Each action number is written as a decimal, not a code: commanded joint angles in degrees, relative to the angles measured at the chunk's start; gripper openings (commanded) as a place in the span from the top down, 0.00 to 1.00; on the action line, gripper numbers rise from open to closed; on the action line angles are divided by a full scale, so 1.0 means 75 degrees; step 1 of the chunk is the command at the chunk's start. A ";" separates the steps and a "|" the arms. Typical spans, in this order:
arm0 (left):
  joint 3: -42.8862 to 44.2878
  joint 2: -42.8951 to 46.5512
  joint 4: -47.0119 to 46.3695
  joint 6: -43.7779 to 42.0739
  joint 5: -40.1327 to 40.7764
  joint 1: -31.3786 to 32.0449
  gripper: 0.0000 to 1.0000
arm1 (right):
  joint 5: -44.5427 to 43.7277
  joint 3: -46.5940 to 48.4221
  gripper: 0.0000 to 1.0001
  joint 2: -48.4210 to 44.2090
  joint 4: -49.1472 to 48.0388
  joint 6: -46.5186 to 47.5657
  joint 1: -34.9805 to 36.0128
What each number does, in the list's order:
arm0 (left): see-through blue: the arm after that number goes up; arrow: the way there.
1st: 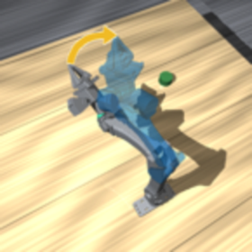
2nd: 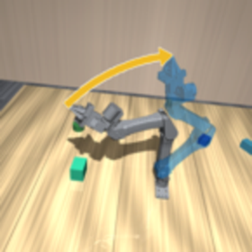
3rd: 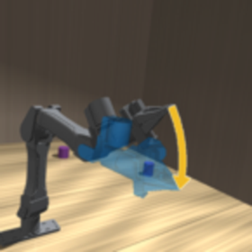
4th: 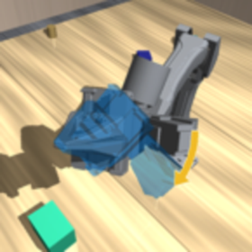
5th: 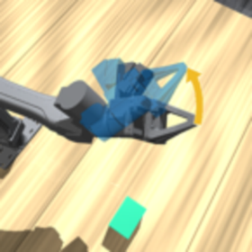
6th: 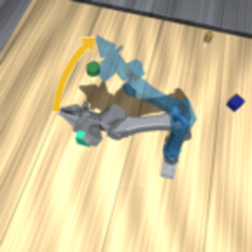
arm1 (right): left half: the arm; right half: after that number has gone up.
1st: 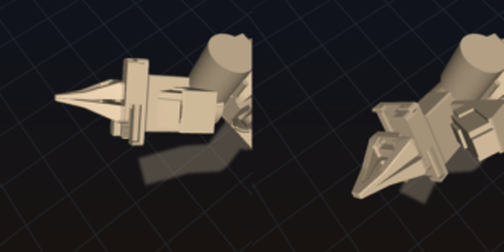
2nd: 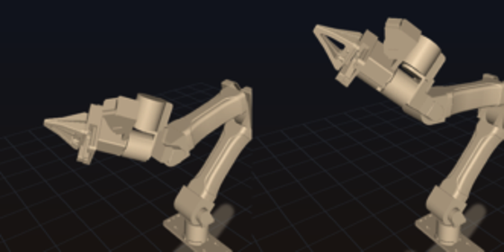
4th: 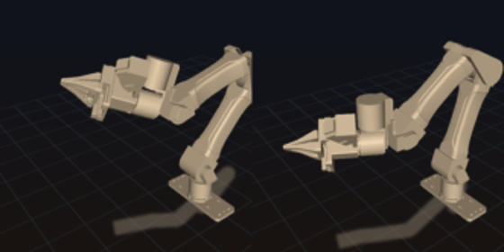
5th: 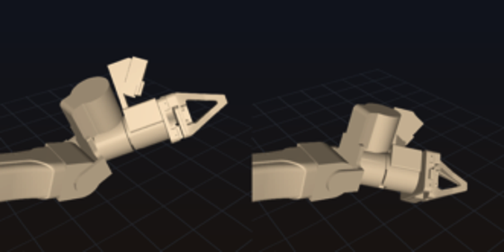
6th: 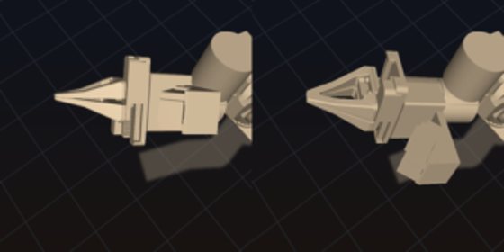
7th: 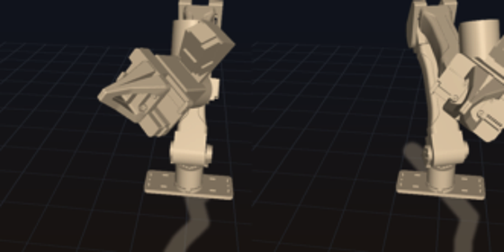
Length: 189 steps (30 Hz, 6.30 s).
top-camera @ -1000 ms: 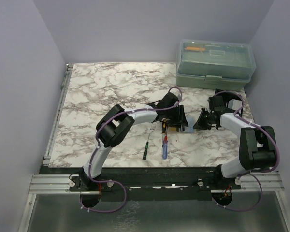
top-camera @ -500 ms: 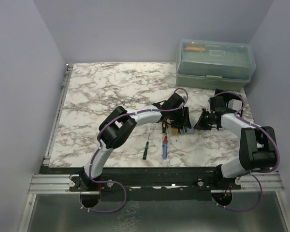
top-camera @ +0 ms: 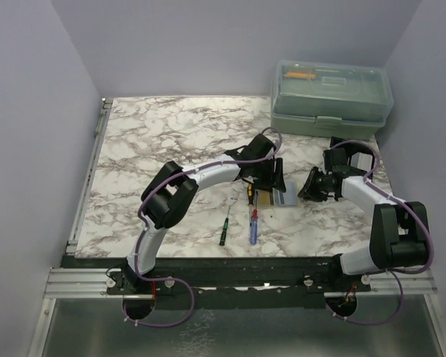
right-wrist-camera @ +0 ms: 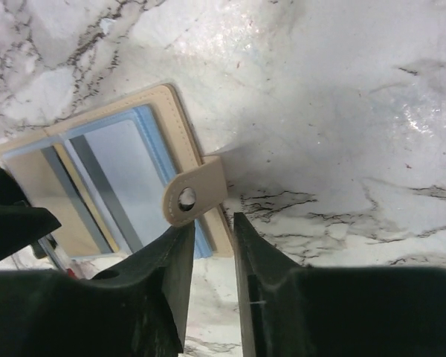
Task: Put the credit cards into the card holder
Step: Insert the credit card into the card holder, then turn over the card slot in the card holder.
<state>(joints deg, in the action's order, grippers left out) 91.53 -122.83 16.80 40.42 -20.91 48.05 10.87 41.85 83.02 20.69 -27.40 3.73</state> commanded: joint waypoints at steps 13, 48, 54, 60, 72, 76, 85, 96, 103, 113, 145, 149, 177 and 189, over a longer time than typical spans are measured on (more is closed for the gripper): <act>0.0000 -0.0522 -0.0442 0.0138 -0.0893 -0.0132 0.92 | 0.1754 -0.0309 0.61 -0.0133 -0.0890 0.0101 -0.0231; -0.0674 -0.0926 -0.0880 0.0293 -0.0767 -0.0366 0.97 | 0.1804 -0.0441 0.56 0.0063 -0.0815 0.0367 -0.0233; -0.0821 -0.0914 -0.0892 0.0290 -0.0727 -0.0406 0.97 | 0.1783 -0.0438 0.56 -0.0029 -0.0728 0.0395 -0.0230; -0.0855 -0.0933 -0.0923 0.0326 -0.0751 -0.0407 0.98 | 0.2025 -0.0433 0.57 0.0079 -0.0810 0.0459 -0.0239; -0.0808 -0.1000 -0.0962 0.0341 -0.0834 -0.0401 0.98 | 0.2700 -0.0561 0.63 0.0040 -0.1178 0.0173 -0.0237; -0.0818 -0.1002 -0.0962 0.0341 -0.0836 -0.0397 0.98 | 0.2712 -0.0568 0.62 0.0189 -0.1152 0.0117 -0.0239; -0.0973 -0.1002 -0.0962 0.0364 -0.0787 -0.0406 0.99 | 0.1521 -0.0500 0.57 0.0064 -0.0579 0.0045 -0.0233; -0.1037 -0.1020 -0.1009 0.0410 -0.0798 -0.0404 0.99 | 0.2415 -0.0598 0.61 0.0132 -0.0918 0.0107 -0.0238; -0.0941 -0.1071 -0.1079 0.0443 -0.0954 -0.0368 1.00 | 0.2935 -0.0671 0.68 0.0138 -0.1293 -0.0110 -0.0232; -0.0787 -0.1215 -0.1112 0.0498 -0.1076 -0.0270 1.00 | 0.3371 -0.0835 0.69 -0.0015 -0.1662 -0.0453 -0.0242; -0.0192 -0.1512 -0.1290 0.0797 -0.1491 0.0091 1.00 | 0.2892 -0.1160 0.69 -0.0358 -0.1901 -0.0515 -0.0450; -0.0208 -0.1348 -0.1290 0.0815 -0.1512 0.0081 0.97 | 0.2867 -0.1144 0.64 -0.0390 -0.1717 -0.0221 -0.0450; -0.2210 0.2386 -0.1094 0.0360 -0.2536 -0.1563 0.55 | 0.4470 -0.0482 0.50 0.0236 -0.2910 -0.1438 0.0865; -0.1906 0.2644 -0.0612 -0.0131 -0.3019 -0.1802 0.47 | 0.2800 -0.0890 0.49 0.0027 -0.1279 -0.1367 0.0711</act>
<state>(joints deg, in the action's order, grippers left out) 76.05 -104.49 10.17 41.91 -40.14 34.26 38.57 37.82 83.18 6.33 -36.62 10.00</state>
